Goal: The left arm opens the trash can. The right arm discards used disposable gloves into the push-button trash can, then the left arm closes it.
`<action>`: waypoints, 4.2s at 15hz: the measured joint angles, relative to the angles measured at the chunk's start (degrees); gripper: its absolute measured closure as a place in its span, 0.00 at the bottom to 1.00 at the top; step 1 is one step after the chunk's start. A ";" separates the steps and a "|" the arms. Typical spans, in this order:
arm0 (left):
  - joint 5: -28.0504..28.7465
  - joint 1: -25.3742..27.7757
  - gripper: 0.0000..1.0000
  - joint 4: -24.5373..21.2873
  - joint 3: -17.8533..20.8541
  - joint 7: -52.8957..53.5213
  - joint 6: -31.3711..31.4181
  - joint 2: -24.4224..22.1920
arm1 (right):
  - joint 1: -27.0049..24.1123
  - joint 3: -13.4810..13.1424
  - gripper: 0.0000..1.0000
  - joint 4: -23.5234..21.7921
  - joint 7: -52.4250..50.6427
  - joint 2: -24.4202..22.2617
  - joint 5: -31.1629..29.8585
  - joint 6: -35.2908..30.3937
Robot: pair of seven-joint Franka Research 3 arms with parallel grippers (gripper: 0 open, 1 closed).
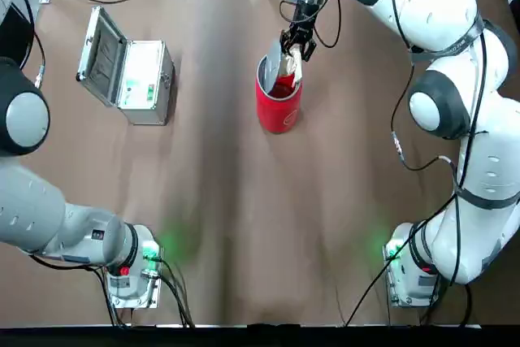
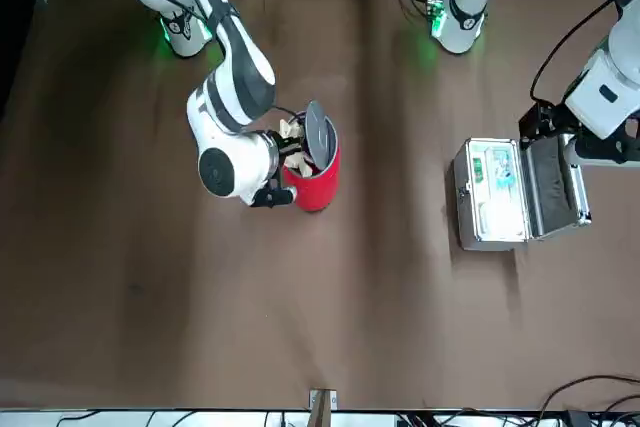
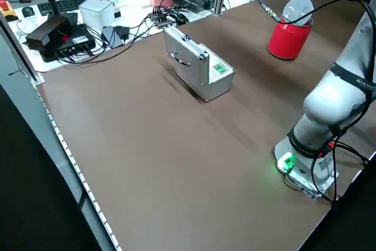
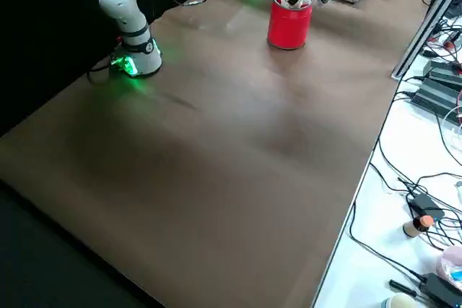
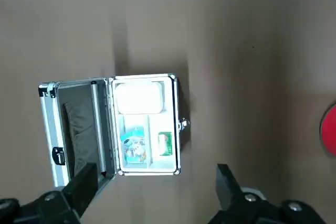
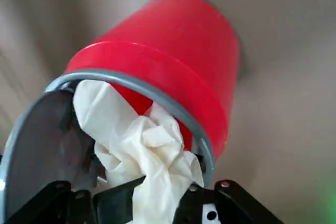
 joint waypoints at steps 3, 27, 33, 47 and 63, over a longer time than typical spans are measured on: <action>0.00 0.00 0.00 0.00 0.00 0.04 0.00 0.02 | 0.00 0.00 1.00 0.01 -0.14 0.00 0.37 0.05; -0.01 -0.18 0.00 -0.03 -0.30 0.15 -0.58 1.12 | -0.63 -0.03 0.33 0.11 -0.33 0.74 0.94 -0.02; -4.06 -0.22 0.27 -0.14 -0.54 0.07 -1.30 1.16 | -2.37 -0.51 0.29 2.68 -0.36 -0.26 0.94 -1.94; -23.53 -1.44 0.99 -0.05 -14.31 -13.04 -0.35 5.62 | -26.77 -1.82 0.13 10.50 -14.20 -6.21 -14.33 -8.92; -23.55 -15.77 0.99 -0.13 -21.27 -33.61 23.68 18.93 | -35.07 -0.41 0.02 -4.33 -21.75 -32.26 -27.41 -2.76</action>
